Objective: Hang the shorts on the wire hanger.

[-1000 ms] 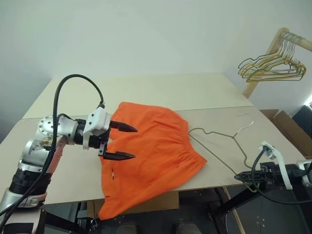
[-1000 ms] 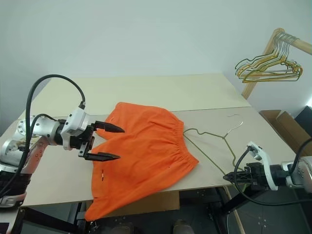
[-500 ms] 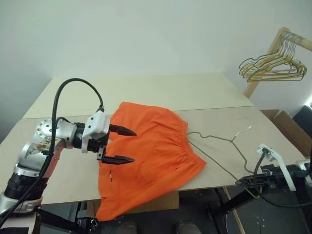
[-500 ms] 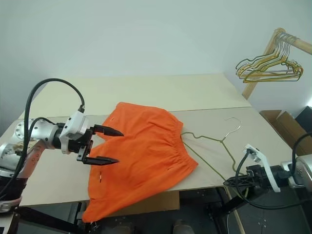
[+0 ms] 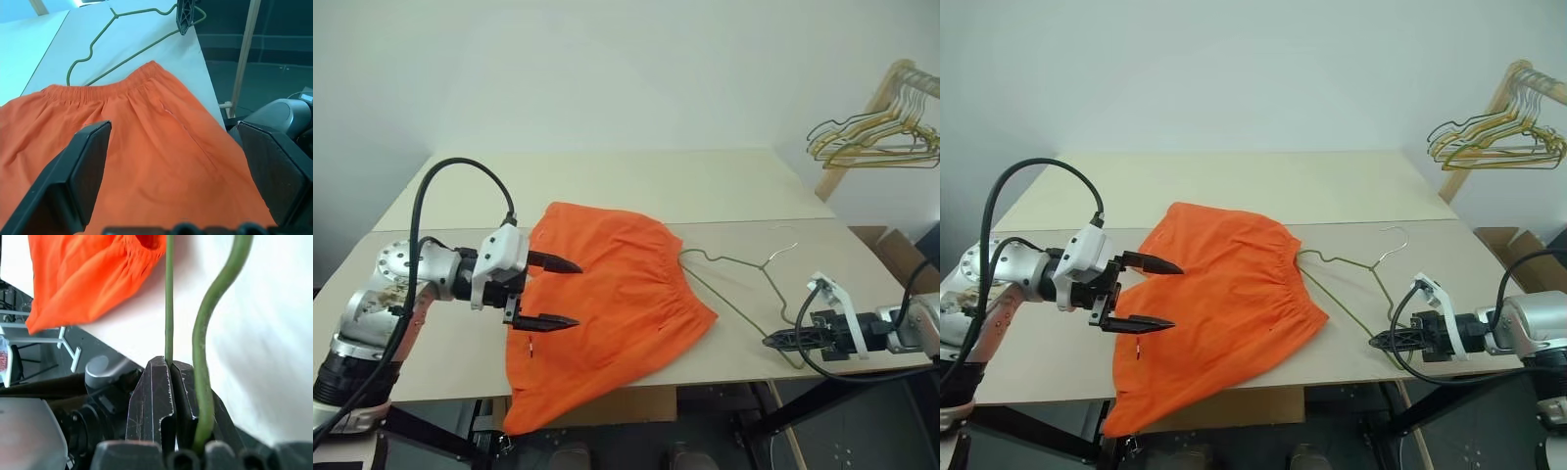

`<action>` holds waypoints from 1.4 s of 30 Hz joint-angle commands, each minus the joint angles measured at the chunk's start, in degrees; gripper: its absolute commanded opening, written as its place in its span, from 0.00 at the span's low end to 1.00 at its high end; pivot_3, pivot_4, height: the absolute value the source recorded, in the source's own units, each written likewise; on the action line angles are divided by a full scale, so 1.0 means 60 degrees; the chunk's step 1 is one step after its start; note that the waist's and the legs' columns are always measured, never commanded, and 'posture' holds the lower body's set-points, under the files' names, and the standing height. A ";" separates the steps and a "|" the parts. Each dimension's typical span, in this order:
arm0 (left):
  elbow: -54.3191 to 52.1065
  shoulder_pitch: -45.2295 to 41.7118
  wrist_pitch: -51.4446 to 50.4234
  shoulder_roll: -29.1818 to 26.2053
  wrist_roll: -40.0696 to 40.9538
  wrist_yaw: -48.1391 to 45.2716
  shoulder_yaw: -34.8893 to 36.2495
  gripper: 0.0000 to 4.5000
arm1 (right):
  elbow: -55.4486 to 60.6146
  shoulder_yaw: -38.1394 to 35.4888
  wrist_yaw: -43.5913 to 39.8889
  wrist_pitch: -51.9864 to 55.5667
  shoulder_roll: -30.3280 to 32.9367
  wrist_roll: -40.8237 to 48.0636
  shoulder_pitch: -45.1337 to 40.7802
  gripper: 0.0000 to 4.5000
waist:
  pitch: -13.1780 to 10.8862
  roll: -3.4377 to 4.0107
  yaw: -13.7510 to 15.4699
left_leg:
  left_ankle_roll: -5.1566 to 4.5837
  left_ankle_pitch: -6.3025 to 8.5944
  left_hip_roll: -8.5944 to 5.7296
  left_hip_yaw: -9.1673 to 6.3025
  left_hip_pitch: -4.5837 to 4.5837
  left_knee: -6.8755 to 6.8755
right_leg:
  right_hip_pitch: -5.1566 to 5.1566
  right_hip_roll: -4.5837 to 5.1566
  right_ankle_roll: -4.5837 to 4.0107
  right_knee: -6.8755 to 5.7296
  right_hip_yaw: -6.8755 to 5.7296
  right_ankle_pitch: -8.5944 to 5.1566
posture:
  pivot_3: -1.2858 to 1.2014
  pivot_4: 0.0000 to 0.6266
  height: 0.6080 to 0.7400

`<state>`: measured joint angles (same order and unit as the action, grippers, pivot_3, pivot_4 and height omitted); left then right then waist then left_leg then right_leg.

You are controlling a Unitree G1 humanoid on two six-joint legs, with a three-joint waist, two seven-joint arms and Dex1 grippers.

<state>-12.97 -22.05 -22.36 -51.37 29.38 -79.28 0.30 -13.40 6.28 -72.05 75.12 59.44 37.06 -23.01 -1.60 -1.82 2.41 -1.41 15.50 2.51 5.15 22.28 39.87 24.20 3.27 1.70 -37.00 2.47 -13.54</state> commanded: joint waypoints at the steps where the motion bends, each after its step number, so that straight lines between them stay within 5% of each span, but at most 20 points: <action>1: -0.0138 -0.0055 0.0169 -0.0124 0.0068 0.0014 0.0279 0.99 | 0.0775 0.0258 -0.0553 -0.0274 0.0411 0.0095 0.0192 0.00 | 0.0000 0.0000 0.0081 | 0.0000 0.0000 0.0000 0.0001 0.0000 0.0001 | -0.0001 0.0000 0.0001 0.0000 0.0000 0.0000 | 0.56 0.00 1.00; 11: -0.0158 -0.0070 0.0270 -0.0084 0.0057 0.0026 0.0176 0.99 | 0.1160 0.1435 -0.1883 -0.1348 0.1458 -0.0472 0.0578 0.00 | 0.0000 0.0000 0.0106 | 0.0000 0.0000 0.0003 -0.0001 -0.0004 0.0005 | -0.0003 -0.0001 0.0003 -0.0002 -0.0005 0.0001 | 0.56 0.00 1.00; 20: -0.0270 0.0050 0.0276 -0.0130 0.0061 0.0079 0.0249 0.99 | -0.0618 0.1265 -0.0918 -0.0826 -0.0327 -0.0762 -0.1046 0.00 | 0.0001 -0.0002 0.0013 | 0.0000 0.0000 0.0009 -0.0005 -0.0006 0.0003 | -0.0002 -0.0016 -0.0004 -0.0004 -0.0003 0.0006 | 0.57 0.00 1.00; 31: -0.0446 0.0117 0.0230 -0.0262 0.0071 0.0158 0.0309 0.99 | -0.0423 0.2286 -0.1444 -0.1183 -0.0664 -0.1159 -0.1367 0.00 | 0.0001 -0.0002 0.0250 | 0.0000 0.0000 0.0005 0.0000 0.0002 0.0008 | -0.0001 -0.0007 -0.0002 0.0000 -0.0009 0.0006 | 0.58 0.00 1.00; 42: -0.0608 0.0147 0.0161 -0.0247 0.0141 0.0261 0.0315 0.99 | -0.1836 0.0887 0.0010 -0.0092 -0.2408 -0.0849 -0.2151 0.00 | 0.0001 -0.0001 0.0276 | 0.0000 0.0000 0.0006 -0.0002 0.0007 0.0008 | 0.0000 -0.0012 -0.0004 -0.0001 -0.0009 0.0009 | 0.58 0.00 1.00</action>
<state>-15.10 -20.87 -21.47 -52.39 29.38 -78.16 0.83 -24.85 14.40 -72.79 73.31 45.28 30.58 -35.35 -1.59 -1.83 4.07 -1.41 15.50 2.54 5.14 22.32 39.91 24.20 3.20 1.68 -37.01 2.42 -13.49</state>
